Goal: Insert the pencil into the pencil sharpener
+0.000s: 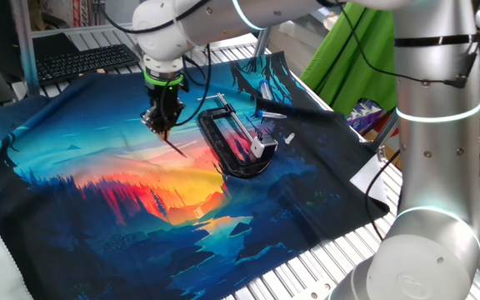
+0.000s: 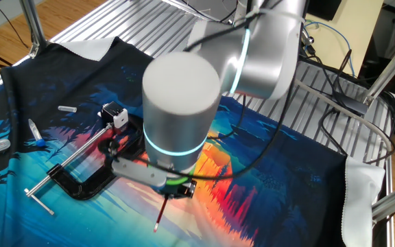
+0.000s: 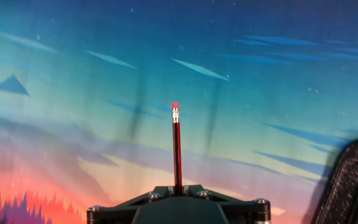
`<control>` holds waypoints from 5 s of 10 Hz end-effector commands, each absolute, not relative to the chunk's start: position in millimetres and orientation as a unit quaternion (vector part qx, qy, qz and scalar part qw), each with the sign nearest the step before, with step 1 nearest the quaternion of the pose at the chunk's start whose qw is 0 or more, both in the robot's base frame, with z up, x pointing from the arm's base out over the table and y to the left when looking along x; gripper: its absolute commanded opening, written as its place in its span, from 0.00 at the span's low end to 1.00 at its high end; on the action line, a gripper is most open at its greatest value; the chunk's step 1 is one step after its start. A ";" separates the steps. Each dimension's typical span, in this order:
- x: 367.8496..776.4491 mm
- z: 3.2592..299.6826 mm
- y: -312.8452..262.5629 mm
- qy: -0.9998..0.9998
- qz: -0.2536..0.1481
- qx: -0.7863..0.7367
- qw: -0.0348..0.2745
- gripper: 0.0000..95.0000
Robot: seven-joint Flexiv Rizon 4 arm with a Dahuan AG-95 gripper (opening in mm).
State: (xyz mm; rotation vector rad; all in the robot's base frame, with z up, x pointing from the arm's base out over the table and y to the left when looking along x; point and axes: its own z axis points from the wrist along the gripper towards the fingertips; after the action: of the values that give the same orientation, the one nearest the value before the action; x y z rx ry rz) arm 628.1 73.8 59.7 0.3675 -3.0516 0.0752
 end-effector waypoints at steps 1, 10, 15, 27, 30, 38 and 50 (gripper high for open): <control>626.4 60.7 73.2 -0.992 0.024 0.120 0.035 0.00; 589.1 69.0 50.2 -0.994 0.037 0.100 0.033 0.00; 588.0 68.7 47.9 -0.994 0.036 0.102 0.033 0.00; 652.2 46.0 76.7 -0.995 0.035 0.090 0.017 0.00; 654.8 43.7 78.0 -0.995 0.036 0.092 0.010 0.00; 654.9 43.3 78.2 -0.996 0.036 0.084 0.008 0.20; 648.0 51.0 85.8 -0.993 0.019 0.118 0.012 0.00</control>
State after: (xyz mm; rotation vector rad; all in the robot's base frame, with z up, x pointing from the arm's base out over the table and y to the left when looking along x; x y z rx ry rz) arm 646.2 85.8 51.4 0.3706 -3.0992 0.0582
